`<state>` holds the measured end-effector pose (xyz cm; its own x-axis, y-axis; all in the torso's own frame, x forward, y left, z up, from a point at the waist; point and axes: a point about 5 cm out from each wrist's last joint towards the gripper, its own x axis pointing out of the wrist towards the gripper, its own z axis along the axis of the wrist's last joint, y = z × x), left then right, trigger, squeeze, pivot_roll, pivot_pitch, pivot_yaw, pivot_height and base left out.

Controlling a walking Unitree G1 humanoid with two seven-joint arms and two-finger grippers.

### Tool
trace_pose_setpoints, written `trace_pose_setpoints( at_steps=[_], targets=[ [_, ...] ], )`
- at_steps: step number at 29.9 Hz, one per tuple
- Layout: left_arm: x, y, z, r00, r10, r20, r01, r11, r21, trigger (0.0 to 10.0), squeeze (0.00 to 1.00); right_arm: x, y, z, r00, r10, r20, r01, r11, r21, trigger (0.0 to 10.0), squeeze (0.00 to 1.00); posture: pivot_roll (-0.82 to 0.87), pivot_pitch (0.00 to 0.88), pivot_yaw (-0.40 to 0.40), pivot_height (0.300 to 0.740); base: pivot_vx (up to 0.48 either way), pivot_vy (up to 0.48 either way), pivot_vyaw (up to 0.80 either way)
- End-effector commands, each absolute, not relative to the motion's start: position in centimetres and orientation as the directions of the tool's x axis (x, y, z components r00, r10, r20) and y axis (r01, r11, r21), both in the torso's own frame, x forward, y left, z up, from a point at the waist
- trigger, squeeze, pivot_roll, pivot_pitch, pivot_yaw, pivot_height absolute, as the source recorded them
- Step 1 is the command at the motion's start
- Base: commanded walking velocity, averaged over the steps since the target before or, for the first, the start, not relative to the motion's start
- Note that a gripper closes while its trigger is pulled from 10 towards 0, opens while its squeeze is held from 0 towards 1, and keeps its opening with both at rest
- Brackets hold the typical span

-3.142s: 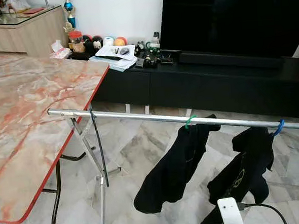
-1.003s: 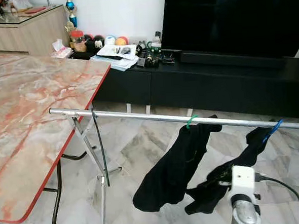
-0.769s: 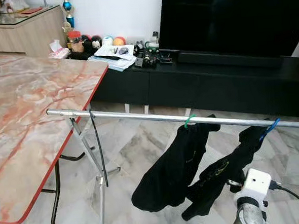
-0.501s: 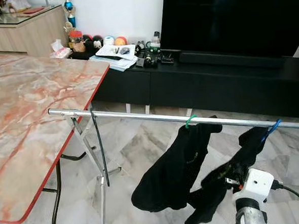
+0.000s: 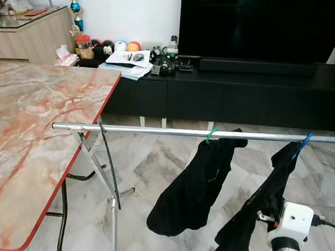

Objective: Hang hanger

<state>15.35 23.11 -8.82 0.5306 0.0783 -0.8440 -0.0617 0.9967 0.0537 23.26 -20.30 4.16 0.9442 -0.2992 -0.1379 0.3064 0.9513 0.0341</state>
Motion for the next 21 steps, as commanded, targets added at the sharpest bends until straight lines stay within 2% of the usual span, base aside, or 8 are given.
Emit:
trace_pose_setpoints(
  at_steps=[1, 10, 21],
  targets=[
    [14.81, 23.11, -9.03, 0.515, 0.07, -0.854, -0.042, 0.998, 0.057, 10.0, 0.0, 23.42, -20.71, 4.48, 0.937, -0.316, -0.147, 0.327, 0.944, 0.053, 10.0, 0.0, 0.14, 0.0, -0.048, 0.74, 0.255, 0.0, -0.71],
    [14.89, 23.07, -9.0, 0.517, 0.061, -0.854, -0.033, 0.998, 0.052, 10.0, 0.0, 23.81, -20.67, 4.49, 0.937, -0.315, -0.151, 0.325, 0.944, 0.051, 10.0, 0.0, 0.14, 0.0, -0.047, 0.74, 0.293, 0.0, -0.68],
    [15.04, 23.03, -8.96, 0.519, 0.062, -0.853, -0.034, 0.998, 0.052, 10.0, 0.0, 24.29, -20.89, 4.66, 0.934, -0.326, -0.145, 0.335, 0.941, 0.042, 10.0, 0.0, 0.14, 0.0, -0.057, 0.74, 0.309, 0.0, 0.0]
  ],
)
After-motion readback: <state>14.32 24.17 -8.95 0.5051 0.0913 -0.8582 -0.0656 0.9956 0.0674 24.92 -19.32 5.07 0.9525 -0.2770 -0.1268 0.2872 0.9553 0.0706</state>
